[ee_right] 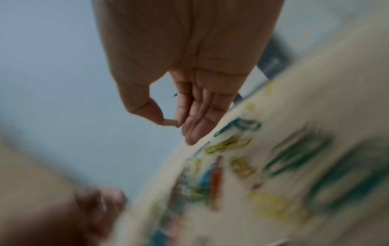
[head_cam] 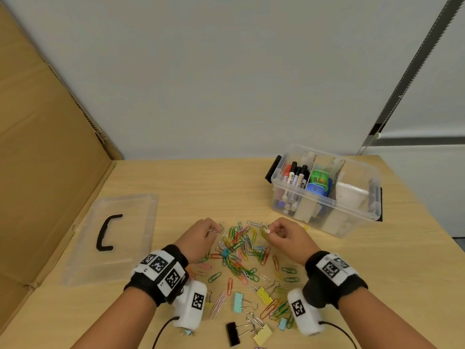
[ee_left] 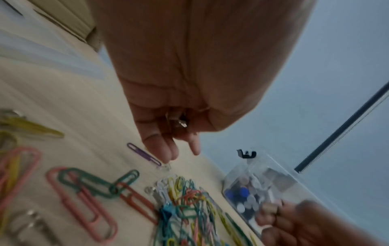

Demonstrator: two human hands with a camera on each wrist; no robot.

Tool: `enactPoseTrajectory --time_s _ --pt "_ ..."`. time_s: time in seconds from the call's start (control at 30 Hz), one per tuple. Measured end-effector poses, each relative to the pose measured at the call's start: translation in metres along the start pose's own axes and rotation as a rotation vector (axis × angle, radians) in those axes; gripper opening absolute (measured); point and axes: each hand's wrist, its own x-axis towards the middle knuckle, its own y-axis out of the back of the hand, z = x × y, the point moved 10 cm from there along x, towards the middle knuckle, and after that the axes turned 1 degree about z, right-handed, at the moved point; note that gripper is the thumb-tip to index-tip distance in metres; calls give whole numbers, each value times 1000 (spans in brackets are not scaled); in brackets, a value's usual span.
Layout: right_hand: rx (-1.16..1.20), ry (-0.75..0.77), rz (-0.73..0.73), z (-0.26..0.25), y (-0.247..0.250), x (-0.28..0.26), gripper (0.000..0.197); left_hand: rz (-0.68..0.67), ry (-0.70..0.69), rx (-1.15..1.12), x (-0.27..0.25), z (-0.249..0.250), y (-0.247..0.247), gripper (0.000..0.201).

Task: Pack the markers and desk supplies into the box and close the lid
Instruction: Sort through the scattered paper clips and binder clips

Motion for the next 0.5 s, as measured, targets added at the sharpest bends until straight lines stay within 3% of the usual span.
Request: enactPoseTrajectory --time_s 0.1,0.17,0.23,0.33,0.4,0.5 --pt "770 -184 -101 4 -11 -9 21 -50 -28 49 0 12 -10 24" --pt "1066 -245 -166 -1 -18 -13 27 -88 -48 168 2 18 -16 23" --pt "1202 -276 -202 -3 -23 -16 33 -109 -59 284 4 18 -19 19" --pt "976 -253 -199 -5 -23 -17 14 -150 -58 425 7 13 -27 21" --pt "555 -177 -233 -7 -23 -20 21 -200 -82 487 6 13 -35 28" --pt "-101 35 -403 -14 -38 -36 22 -232 -98 523 6 13 -43 28"
